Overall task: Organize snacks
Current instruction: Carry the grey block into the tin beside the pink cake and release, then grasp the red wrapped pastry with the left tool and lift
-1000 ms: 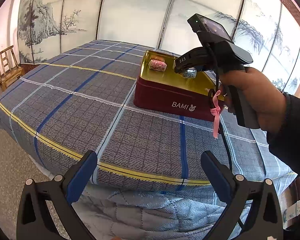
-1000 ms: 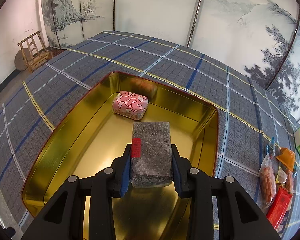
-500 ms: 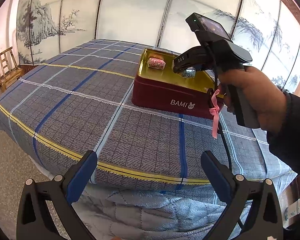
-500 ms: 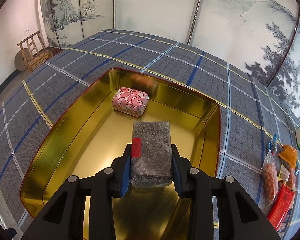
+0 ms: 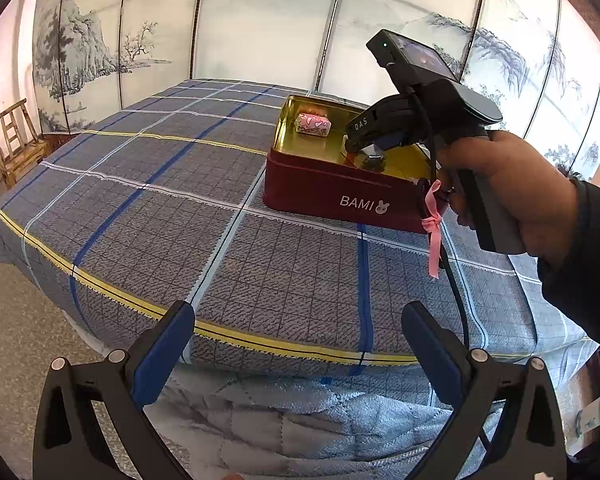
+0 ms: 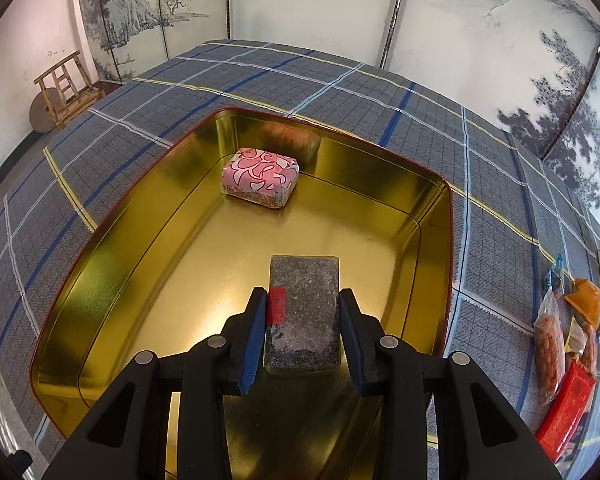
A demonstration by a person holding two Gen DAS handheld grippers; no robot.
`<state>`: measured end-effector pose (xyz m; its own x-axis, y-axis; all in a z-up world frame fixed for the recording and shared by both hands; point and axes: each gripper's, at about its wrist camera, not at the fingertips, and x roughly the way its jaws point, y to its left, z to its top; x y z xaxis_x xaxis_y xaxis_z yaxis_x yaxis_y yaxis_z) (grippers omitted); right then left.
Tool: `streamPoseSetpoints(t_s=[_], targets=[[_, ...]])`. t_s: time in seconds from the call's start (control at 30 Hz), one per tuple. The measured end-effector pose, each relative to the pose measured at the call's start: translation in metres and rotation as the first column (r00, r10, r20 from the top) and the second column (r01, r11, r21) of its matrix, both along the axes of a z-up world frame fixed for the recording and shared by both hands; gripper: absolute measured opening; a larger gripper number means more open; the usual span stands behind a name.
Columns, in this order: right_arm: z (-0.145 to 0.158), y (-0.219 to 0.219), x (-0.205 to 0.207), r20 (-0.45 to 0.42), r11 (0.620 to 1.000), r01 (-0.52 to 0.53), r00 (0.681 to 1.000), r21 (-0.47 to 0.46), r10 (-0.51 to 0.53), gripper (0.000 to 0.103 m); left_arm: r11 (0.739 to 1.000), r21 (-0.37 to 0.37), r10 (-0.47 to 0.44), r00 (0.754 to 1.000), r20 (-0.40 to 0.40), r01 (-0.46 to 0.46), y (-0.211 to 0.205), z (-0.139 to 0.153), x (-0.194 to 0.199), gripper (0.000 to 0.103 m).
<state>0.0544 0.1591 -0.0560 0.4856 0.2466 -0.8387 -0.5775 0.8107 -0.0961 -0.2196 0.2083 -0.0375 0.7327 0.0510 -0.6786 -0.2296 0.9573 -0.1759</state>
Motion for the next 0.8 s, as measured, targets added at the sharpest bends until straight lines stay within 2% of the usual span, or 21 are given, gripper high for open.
streamPoseSetpoints(t_s=[0.07,0.13,0.2,0.27,0.3,0.37,0.47,0.53,0.6,0.7,0.8], targets=[[0.005,-0.003,-0.003,0.01,1.0,-0.009,1.0,0.03,0.009,0.039,1.0,0.013,0.002,1.0,-0.003,-0.002,-0.002,0.002,0.0,0.102],[0.018,-0.011,-0.011,0.04,0.994,-0.044,0.998,0.101,0.04,0.045,1.0,0.025,0.004,1.0,-0.001,-0.004,-0.004,0.004,0.0,0.102],[0.036,-0.024,-0.021,0.11,0.986,-0.068,0.993,0.15,0.052,0.06,0.999,0.038,0.002,1.0,0.004,-0.002,-0.007,0.008,0.0,0.102],[0.055,-0.048,-0.029,0.182,0.971,-0.093,0.982,0.222,0.052,0.071,0.998,0.058,-0.007,1.0,0.006,0.006,-0.011,0.012,0.003,0.102],[0.063,-0.063,-0.03,0.214,0.965,-0.088,0.976,0.248,0.034,0.08,0.998,0.068,-0.014,1.0,0.008,0.013,-0.014,0.014,0.006,0.102],[0.073,-0.102,-0.024,0.252,0.954,-0.046,0.967,0.297,-0.032,0.09,0.996,0.081,-0.039,0.999,0.011,0.038,-0.022,0.019,0.013,0.102],[0.075,-0.182,0.0,0.264,0.925,0.082,0.946,0.37,-0.189,0.093,0.991,0.11,-0.087,0.995,0.038,0.082,-0.04,0.031,0.028,0.102],[0.069,-0.244,0.02,0.253,0.9,0.204,0.915,0.385,-0.315,0.093,0.985,0.125,-0.126,0.99,0.056,0.119,-0.054,0.04,0.04,0.102],[0.059,-0.309,0.036,0.238,0.862,0.323,0.869,0.392,-0.434,0.093,0.979,0.128,-0.17,0.983,0.069,0.161,-0.07,0.047,0.054,0.102],[0.044,-0.403,0.048,0.195,0.774,0.47,0.788,0.424,-0.585,0.093,0.965,0.136,-0.234,0.969,0.078,0.222,-0.095,0.056,0.076,0.102],[0.032,-0.48,0.052,0.149,0.677,0.573,0.702,0.462,-0.696,0.093,0.948,0.162,-0.29,0.954,0.073,0.275,-0.123,0.06,0.101,0.102]])
